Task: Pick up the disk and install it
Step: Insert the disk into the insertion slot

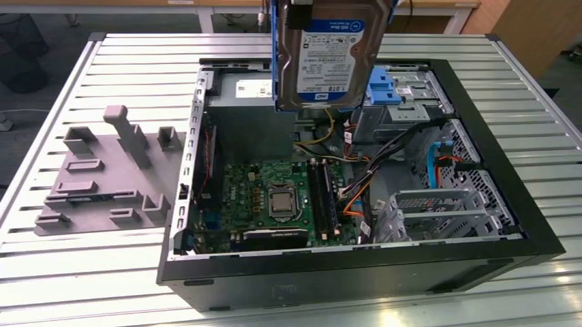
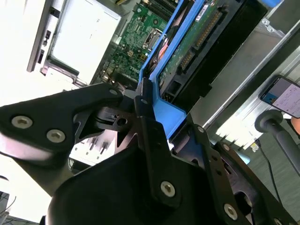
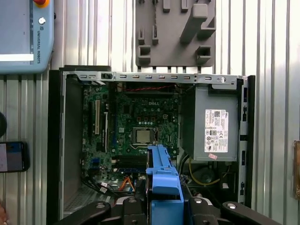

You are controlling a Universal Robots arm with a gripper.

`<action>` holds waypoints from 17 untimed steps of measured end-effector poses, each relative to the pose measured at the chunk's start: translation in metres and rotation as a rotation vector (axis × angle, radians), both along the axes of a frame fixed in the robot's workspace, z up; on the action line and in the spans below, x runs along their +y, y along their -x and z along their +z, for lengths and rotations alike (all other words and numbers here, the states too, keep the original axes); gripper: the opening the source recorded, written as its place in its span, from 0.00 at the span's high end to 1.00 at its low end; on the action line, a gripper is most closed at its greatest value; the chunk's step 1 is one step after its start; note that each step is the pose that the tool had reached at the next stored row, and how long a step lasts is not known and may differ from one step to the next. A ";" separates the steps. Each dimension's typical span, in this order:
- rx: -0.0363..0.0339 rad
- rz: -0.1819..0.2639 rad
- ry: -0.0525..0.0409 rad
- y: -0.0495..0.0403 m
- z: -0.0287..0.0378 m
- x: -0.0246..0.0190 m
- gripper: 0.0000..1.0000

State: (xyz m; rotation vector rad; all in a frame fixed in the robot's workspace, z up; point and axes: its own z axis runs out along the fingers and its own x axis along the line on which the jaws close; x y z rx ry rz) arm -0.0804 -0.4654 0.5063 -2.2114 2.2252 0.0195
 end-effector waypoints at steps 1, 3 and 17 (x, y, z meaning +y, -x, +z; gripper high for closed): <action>0.0000 0.000 0.0001 0.0000 -0.0001 -0.0038 0.64; 0.0000 0.000 0.0001 0.0000 -0.0006 -0.0125 0.64; 0.0000 0.000 0.0000 -0.0013 -0.0020 -0.0269 0.64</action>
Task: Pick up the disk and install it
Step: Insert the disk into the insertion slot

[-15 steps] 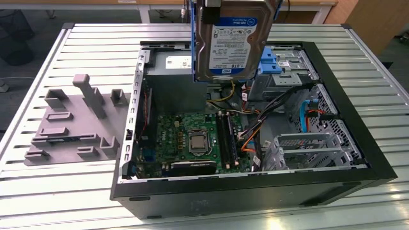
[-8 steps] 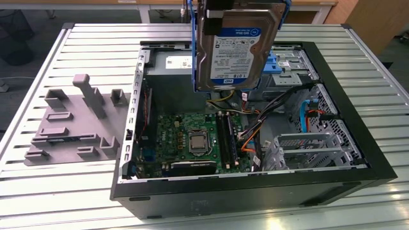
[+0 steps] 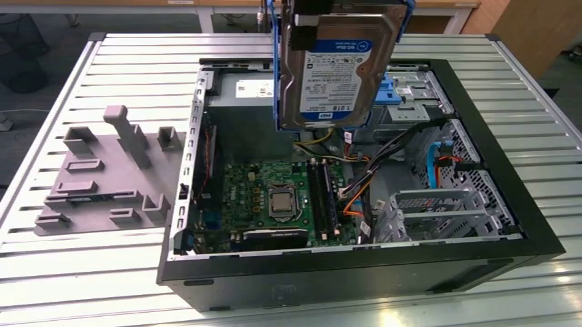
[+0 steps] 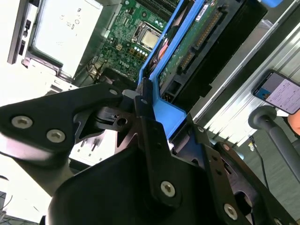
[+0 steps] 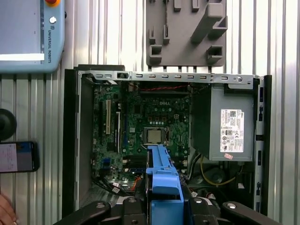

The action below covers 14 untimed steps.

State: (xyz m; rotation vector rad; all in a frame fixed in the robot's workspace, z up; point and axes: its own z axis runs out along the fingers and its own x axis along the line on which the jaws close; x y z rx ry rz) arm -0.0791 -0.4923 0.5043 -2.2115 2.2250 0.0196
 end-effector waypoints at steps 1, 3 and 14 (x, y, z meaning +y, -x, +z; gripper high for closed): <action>0.0001 0.000 0.0002 -0.0018 0.0000 0.0001 0.64; 0.0000 0.000 0.0002 -0.0082 -0.0003 0.0001 0.64; -0.0015 0.000 0.0001 -0.0162 -0.0040 -0.0086 0.64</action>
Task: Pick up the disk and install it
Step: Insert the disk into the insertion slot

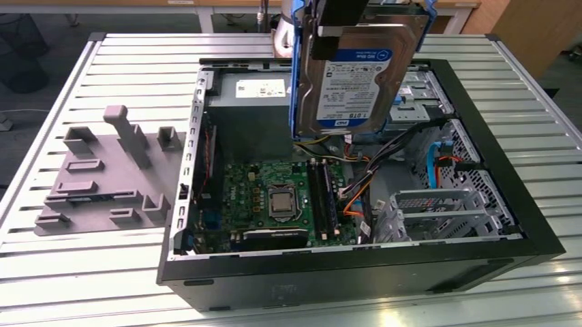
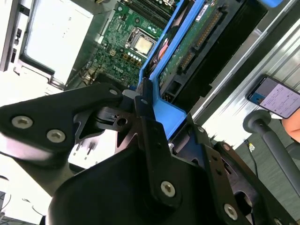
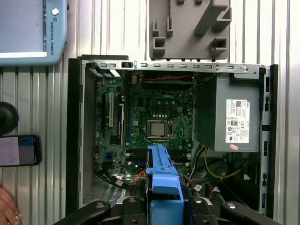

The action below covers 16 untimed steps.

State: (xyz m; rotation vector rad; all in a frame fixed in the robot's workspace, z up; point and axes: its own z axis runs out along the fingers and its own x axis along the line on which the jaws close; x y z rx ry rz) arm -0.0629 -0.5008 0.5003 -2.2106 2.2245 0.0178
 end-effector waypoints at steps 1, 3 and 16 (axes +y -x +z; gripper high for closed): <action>0.0000 0.000 -0.0001 0.0001 -0.0001 -0.0002 0.64; 0.0001 0.000 0.0000 0.0000 0.0000 -0.0002 0.64; 0.0001 0.000 0.0003 -0.0166 -0.0050 -0.0047 0.64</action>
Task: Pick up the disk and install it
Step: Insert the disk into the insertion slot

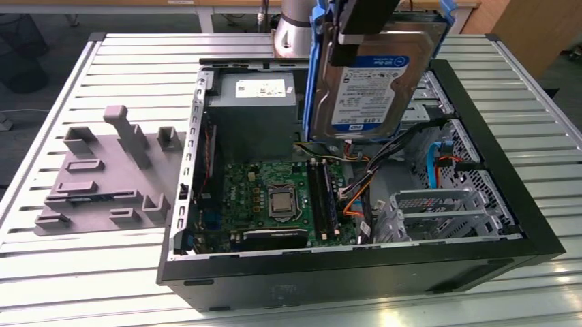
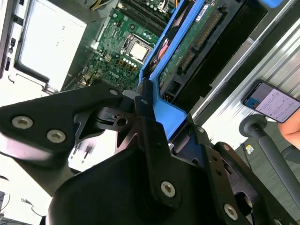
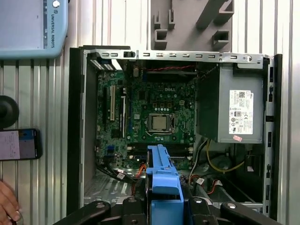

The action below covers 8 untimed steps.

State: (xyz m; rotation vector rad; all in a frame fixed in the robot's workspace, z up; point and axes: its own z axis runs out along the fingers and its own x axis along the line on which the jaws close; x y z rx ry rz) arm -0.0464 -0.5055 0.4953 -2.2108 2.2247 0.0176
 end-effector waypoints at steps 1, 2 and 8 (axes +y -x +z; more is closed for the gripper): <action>-0.0002 0.000 -0.0005 -0.0001 -0.0011 -0.0025 0.64; -0.0003 0.000 -0.0008 -0.0001 -0.0022 -0.0057 0.64; -0.0006 0.000 -0.0007 -0.0021 -0.0086 -0.0269 0.64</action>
